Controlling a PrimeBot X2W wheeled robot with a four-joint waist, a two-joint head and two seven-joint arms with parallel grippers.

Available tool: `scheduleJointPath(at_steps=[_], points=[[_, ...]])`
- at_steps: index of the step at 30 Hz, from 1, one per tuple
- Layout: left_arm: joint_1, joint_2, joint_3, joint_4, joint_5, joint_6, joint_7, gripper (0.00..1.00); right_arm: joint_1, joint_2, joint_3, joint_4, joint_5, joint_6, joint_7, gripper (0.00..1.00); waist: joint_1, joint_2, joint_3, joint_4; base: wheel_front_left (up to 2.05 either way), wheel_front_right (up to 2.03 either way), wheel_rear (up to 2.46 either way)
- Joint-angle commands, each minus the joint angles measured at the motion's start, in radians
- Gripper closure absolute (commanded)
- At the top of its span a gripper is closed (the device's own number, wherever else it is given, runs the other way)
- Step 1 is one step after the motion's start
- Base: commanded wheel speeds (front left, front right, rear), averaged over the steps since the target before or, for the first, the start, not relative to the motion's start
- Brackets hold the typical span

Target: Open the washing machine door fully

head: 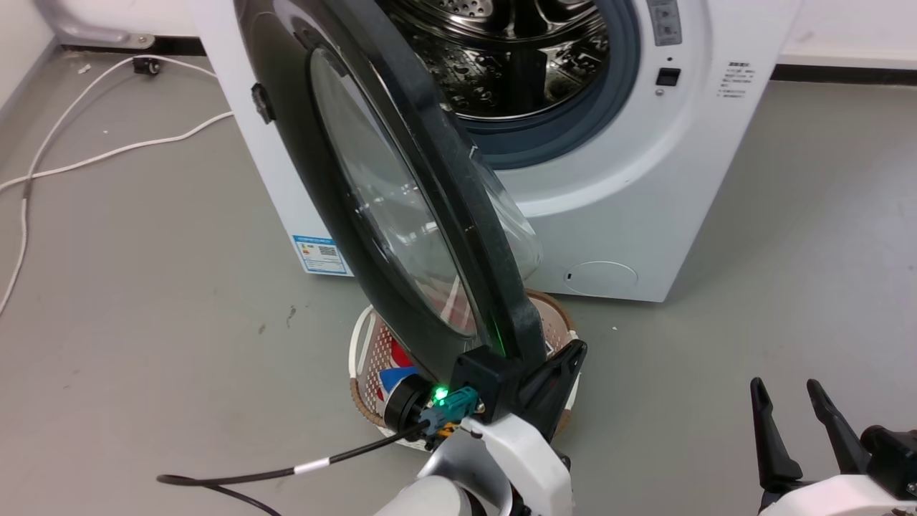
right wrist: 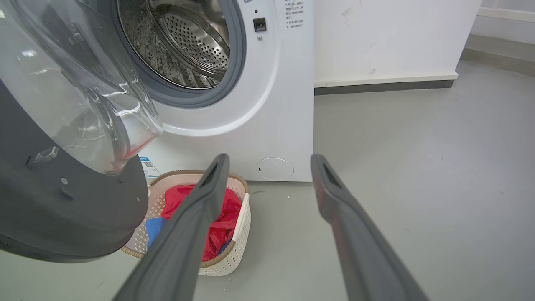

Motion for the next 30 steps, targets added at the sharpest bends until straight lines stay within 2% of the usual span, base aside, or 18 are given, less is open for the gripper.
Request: scheduleJointPath(at_steps=[1,5,14,30], points=[[0.015,0.029,0.018,-0.001,0.0,0.015,-0.003,1.0,-0.016,0.001,-0.003,0.001,-0.005,0.0,0.004,0.0,0.0,0.0,-0.001,0.015,0.0,0.0,0.0],[0.046,0.04,0.024,-0.051,-0.02,0.019,-0.006,1.0,-0.016,0.001,-0.006,0.005,-0.009,0.0,0.009,0.0,0.0,0.0,-0.007,0.046,0.0,0.0,0.0],[0.1,0.095,0.03,-0.14,-0.003,0.062,0.007,1.0,-0.004,0.001,-0.009,0.003,-0.014,0.0,0.017,0.0,0.0,0.0,-0.021,0.125,0.0,0.0,0.0],[0.183,0.161,0.027,-0.272,0.007,0.124,0.032,1.0,-0.001,0.001,-0.01,0.002,-0.014,0.0,0.028,0.0,0.0,0.0,-0.039,0.304,0.0,0.0,0.0]])
